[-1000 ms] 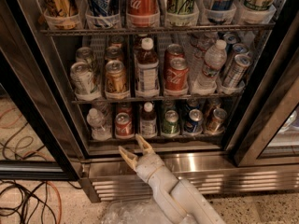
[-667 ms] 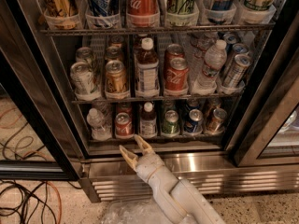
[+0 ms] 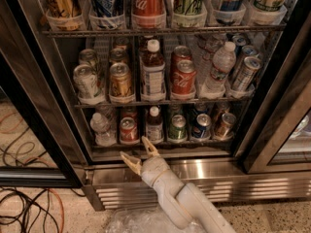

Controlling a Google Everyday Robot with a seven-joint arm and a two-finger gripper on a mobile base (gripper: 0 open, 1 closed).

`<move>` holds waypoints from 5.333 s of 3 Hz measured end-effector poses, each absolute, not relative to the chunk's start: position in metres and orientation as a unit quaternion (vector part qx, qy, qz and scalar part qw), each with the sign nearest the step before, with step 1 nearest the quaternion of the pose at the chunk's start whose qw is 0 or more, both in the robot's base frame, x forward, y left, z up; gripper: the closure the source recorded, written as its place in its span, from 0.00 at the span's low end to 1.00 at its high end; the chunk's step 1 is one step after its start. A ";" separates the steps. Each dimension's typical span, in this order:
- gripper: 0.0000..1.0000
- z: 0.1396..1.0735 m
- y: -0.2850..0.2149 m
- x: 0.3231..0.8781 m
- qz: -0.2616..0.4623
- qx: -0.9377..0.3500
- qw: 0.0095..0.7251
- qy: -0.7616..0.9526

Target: Pick coke can from bottom shelf of fridge

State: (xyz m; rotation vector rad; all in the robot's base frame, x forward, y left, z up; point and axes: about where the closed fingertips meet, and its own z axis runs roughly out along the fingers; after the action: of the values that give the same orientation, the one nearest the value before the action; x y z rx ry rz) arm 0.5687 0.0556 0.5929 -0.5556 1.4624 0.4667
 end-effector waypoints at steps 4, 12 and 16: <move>0.37 0.601 0.085 0.600 0.183 -0.226 0.703 0.649; 0.36 0.592 0.063 0.633 0.152 -0.180 0.701 0.673; 0.56 0.590 0.091 0.660 0.166 -0.200 0.690 0.675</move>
Offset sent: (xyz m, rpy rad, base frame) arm 0.0363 0.0239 0.0115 0.0024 -0.0333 -0.0511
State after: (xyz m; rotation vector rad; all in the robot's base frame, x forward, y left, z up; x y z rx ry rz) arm 0.6601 0.0910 0.5895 -0.4468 1.5095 0.3719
